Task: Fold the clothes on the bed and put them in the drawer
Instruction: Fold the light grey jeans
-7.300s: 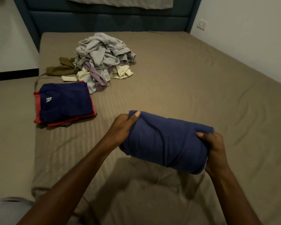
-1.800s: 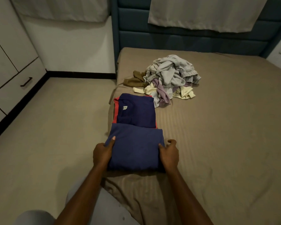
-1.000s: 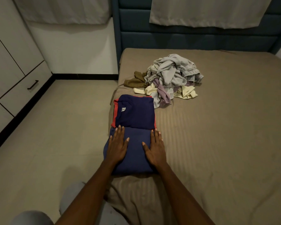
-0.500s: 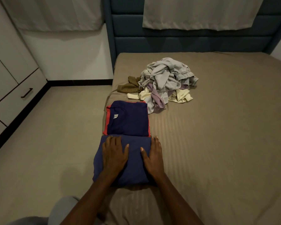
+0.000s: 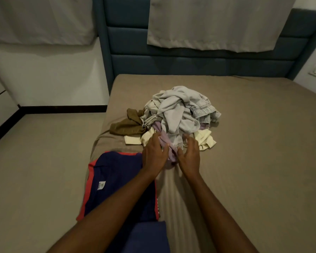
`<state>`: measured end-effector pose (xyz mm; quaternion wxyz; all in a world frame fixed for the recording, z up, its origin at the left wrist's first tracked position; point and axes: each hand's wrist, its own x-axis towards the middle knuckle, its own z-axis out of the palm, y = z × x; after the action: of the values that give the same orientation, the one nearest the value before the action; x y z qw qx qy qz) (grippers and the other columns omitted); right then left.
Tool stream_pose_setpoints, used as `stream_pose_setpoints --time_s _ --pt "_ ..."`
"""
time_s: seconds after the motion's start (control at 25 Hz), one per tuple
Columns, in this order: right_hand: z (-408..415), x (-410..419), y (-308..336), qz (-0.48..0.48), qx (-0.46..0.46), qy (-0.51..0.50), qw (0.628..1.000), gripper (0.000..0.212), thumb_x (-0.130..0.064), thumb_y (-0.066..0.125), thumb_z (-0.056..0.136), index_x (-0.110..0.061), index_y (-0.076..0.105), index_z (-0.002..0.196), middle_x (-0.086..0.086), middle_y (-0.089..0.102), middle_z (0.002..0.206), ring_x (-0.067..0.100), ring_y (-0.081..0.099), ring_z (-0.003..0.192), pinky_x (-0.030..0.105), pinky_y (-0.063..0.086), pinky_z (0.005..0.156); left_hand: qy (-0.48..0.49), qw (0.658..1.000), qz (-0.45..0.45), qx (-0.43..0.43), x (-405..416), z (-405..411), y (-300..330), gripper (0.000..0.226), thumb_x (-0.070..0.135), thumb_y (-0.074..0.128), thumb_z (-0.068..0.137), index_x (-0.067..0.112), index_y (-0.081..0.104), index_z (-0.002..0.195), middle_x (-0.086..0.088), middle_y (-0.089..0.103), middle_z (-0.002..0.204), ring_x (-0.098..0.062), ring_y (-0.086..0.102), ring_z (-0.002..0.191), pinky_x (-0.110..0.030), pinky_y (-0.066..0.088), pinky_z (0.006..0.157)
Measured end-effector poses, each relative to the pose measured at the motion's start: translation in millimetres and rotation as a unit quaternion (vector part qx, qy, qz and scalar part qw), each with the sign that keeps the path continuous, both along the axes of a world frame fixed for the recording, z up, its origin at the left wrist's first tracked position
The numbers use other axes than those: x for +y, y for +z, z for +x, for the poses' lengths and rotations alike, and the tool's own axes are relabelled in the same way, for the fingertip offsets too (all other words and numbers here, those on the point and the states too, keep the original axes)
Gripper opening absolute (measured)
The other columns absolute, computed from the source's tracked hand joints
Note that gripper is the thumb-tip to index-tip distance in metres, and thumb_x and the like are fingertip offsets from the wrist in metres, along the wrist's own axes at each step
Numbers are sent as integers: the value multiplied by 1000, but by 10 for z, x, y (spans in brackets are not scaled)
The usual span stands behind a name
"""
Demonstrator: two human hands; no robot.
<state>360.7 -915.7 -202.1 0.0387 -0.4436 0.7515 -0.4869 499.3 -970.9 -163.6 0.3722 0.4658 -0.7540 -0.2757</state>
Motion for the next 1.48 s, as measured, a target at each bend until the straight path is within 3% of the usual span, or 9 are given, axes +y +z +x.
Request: stream_pose_setpoints --time_s 0.24,0.44,0.64,0.76,1.0,1.12,1.2,1.36,1.48 --pt "-620 -1237 433 185 201 83 958 72 -10 68 86 -22 43 152 15 45 147 35 53 126 45 54 88 -15 997 53 -57 -1251 -987 377 78 30 74 87 3 35 149 -22 63 129 -39 60 119 -44 51 91" --pt "-727 -730 313 118 196 145 963 34 -31 49 76 -15 71 97 2 57 98 28 57 91 40 43 64 -63 985 150 -58 -1088 -981 145 99 16 80 67 1 33 153 -17 68 119 -33 63 113 -38 55 89" --pt "-560 597 161 90 206 95 970 27 -45 47 87 -21 58 85 0 58 85 23 53 80 40 45 60 -178 957 225 -52 84 -796 194 43 22 78 60 10 67 99 -6 67 98 -22 65 92 -35 58 79" --pt "-300 1690 -19 98 192 50 975 26 -37 47 81 -20 67 80 2 61 68 19 56 56 28 40 47 -45 985 144 -89 1099 -804 17 31 24 68 79 7 66 105 -12 64 104 -27 61 116 -26 49 89" --pt "479 3449 -418 200 100 54 973 30 -47 49 65 -22 58 52 -5 53 46 12 51 33 8 2 42 -335 891 176 -253 2754 -245 -314 31 26 60 73 1 68 89 -20 70 95 -37 65 92 -35 52 81" --pt "749 3983 -483 225 15 59 972 38 -48 51 59 -18 72 70 -5 66 59 14 63 48 3 23 46 -372 874 158 -269 3241 21 -290 28 26 56 73 1 68 80 -19 69 85 -35 64 82 -33 44 70" --pt "791 4228 -372 260 -71 114 956 27 -49 60 63 -31 72 78 -10 68 69 15 67 64 21 45 56 -388 869 158 -262 3361 175 -315 30 27 50 66 4 65 75 -16 67 79 -31 63 77 -32 44 65" --pt "530 4645 -45 197 -287 236 907 7 -14 79 75 -19 79 71 7 74 68 19 67 61 33 53 62 -404 859 184 -255 3590 361 -267 27 26 51 64 12 68 81 -13 67 85 -31 66 84 -31 46 66" --pt "181 4661 2 48 -432 -4 900 41 -29 77 70 6 75 92 21 73 74 30 68 62 34 59 60 -440 837 185 -268 3792 540 -284 35 32 60 76 5 70 96 -13 67 90 -35 67 90 -33 48 72"
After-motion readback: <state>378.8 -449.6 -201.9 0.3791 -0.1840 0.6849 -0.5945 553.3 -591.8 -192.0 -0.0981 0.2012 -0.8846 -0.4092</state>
